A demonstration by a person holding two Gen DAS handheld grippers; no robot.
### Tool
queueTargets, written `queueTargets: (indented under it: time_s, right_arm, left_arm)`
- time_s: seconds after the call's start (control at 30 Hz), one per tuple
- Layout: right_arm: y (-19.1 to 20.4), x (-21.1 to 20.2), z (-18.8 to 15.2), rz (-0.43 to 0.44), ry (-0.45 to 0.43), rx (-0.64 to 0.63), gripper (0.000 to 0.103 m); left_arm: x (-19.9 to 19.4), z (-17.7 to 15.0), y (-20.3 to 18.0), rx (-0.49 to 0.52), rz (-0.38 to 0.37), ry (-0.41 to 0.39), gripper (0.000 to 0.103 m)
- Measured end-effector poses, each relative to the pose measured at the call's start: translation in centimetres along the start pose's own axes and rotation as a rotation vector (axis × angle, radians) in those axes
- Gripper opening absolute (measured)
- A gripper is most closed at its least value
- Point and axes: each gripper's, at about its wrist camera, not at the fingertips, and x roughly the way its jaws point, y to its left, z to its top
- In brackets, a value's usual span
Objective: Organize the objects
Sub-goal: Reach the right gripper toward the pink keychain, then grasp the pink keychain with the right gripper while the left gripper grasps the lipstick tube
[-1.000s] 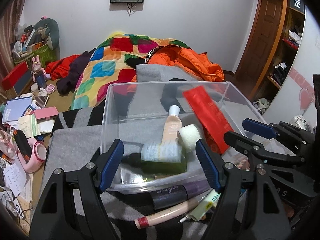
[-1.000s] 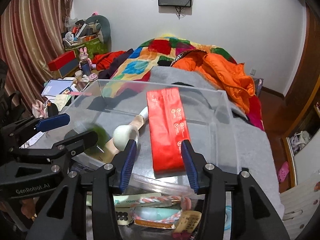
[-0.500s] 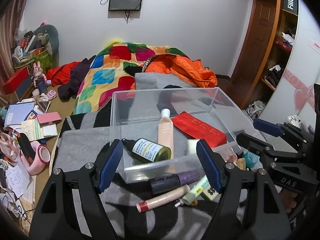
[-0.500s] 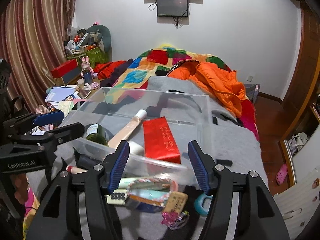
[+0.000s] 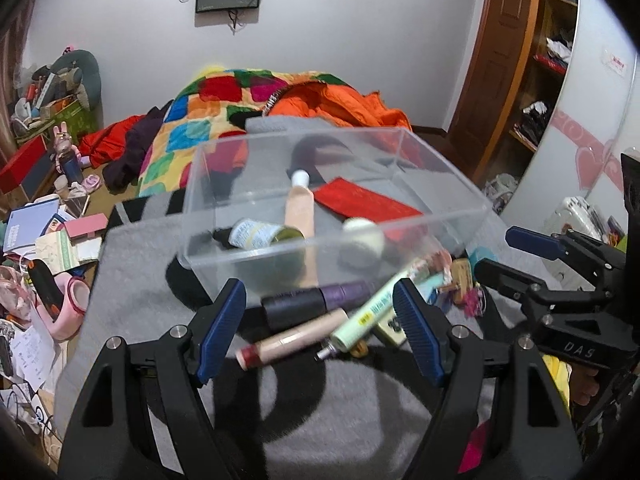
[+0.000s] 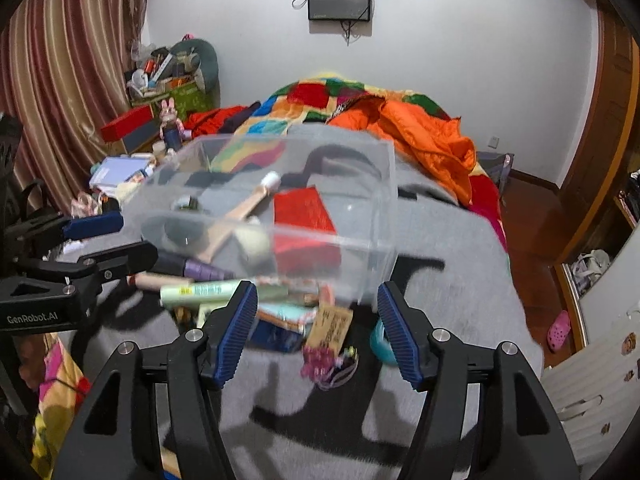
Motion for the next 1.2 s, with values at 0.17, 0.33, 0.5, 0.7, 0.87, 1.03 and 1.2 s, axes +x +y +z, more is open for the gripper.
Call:
queueTargets:
  time_s: [0.17, 0.33, 0.5, 0.7, 0.87, 1.03, 1.2]
  right_arm:
    - [-0.6, 0.6, -1.9, -0.01, 0.04, 0.015, 0.059]
    - [-1.7, 1.4, -3.8, -0.013, 0.082, 0.036, 0.057]
    - [-1.9, 2.4, -3.9, 0.001, 0.096, 0.047, 0.051]
    - [-1.7, 3.5, -3.9, 0.019, 0.113, 0.055, 0.031]
    - [-1.8, 3.0, -4.2, 0.008, 0.097, 0.055, 0.012]
    - [-2.4, 2.5, -4.3, 0.021, 0.092, 0.082, 0.012]
    - [-2.4, 2.3, -4.3, 0.027, 0.087, 0.088, 0.012]
  left_arm:
    - [0.5, -1.6, -0.9, 0.012, -0.013, 0.024, 0.07]
    - [0.7, -2.5, -1.5, 0.01, -0.048, 0.045, 0.063]
    - [0.4, -3.3, -2.8, 0.031, -0.07, 0.051, 0.063]
    - [0.9, -3.6, -4.4, 0.073, -0.09, 0.069, 0.063]
    - [0.6, -3.3, -3.6, 0.06, -0.064, 0.05, 0.063]
    - [0.2, -3.1, -0.2, 0.02, 0.011, 0.042, 0.063]
    - [1.2, -3.1, 2.8, 0.003, 0.018, 0.081, 0.063]
